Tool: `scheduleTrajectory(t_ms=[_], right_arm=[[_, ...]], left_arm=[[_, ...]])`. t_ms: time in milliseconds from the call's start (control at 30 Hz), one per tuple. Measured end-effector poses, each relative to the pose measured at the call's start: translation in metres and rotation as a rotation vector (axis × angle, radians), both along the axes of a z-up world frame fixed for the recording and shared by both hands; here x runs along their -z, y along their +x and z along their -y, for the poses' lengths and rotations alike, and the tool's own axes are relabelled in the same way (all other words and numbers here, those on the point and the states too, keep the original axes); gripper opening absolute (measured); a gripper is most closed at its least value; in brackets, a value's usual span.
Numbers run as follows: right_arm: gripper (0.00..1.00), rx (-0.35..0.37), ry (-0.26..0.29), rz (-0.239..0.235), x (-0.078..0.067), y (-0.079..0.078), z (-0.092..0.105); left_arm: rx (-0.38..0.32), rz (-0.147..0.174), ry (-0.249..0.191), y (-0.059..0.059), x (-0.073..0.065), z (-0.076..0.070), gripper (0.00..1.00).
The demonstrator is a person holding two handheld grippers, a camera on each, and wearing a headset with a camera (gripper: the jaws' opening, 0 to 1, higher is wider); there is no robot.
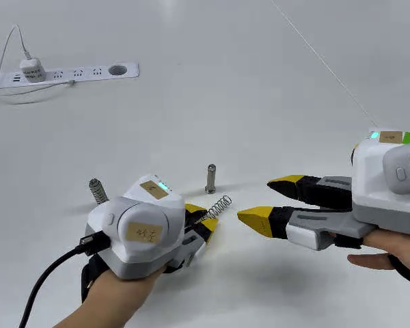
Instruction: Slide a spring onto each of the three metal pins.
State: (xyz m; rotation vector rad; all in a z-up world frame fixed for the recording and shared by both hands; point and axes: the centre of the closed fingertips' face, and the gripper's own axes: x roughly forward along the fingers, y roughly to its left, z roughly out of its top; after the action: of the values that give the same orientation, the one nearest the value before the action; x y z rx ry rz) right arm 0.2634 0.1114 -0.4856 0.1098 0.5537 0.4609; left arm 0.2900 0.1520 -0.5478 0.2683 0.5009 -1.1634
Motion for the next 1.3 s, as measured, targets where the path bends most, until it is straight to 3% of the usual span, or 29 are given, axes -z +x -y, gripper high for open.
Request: scheduleTrajectory(t_ms=[400,500,667,933,1067,1200,1300], right_arm=[[0.39,0.04,0.157,0.019,-0.022,0.011,-0.009],[0.37,0.04,0.19,0.021,-0.026,0.012,-0.012],[0.33,0.041,0.229,0.03,-0.032,0.013,-0.016],[0.31,0.049,0.314,0.029,-0.039,0.015,-0.024],[0.29,0.053,0.381,0.035,-0.047,0.017,-0.029],[0.26,0.052,0.412,0.03,-0.049,0.018,-0.032],[0.25,0.051,0.442,0.02,-0.05,0.019,-0.035]], left_arm=[[-0.023,0.032,-0.1,-0.006,-0.037,-0.012,0.1],[-0.023,0.063,-0.125,-0.009,-0.048,-0.015,0.1],[-0.031,0.09,-0.171,-0.01,-0.065,-0.019,0.1],[-0.047,0.066,-0.265,-0.012,-0.084,-0.021,0.1],[-0.053,0.055,-0.293,-0.013,-0.089,-0.022,0.1],[-0.072,0.024,-0.327,-0.014,-0.093,-0.024,0.1],[-0.074,0.019,-0.342,-0.016,-0.095,-0.025,0.1]])
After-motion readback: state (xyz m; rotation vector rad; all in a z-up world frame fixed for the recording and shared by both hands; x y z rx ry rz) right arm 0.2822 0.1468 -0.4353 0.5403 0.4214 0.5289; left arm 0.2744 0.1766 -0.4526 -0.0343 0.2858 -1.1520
